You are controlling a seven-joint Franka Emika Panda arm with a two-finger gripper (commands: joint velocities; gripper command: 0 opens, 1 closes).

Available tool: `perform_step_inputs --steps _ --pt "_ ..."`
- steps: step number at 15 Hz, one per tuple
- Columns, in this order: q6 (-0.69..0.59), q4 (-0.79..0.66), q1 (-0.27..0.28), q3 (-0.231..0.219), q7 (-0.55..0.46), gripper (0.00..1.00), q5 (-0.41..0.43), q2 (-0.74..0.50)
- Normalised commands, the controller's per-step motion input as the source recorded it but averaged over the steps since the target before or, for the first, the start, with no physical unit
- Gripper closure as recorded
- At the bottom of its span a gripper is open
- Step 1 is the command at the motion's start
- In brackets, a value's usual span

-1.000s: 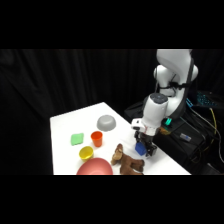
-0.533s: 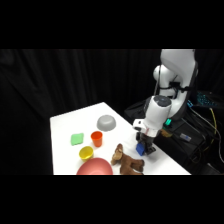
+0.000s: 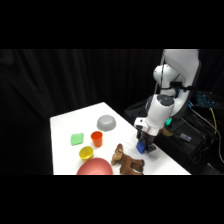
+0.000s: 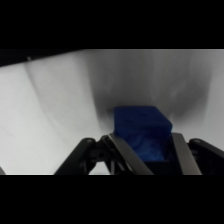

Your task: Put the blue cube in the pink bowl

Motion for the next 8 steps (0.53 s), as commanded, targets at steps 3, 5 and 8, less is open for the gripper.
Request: perform_step_inputs --steps 3,5,8 --pt "-0.29 -0.24 0.005 -0.133 -0.12 0.75 -0.112 -0.57" --pt "-0.39 -0.19 -0.076 -0.044 -0.24 0.75 -0.069 -0.6" --pt "-0.42 -0.13 -0.072 -0.036 -0.28 0.75 -0.047 -0.58"
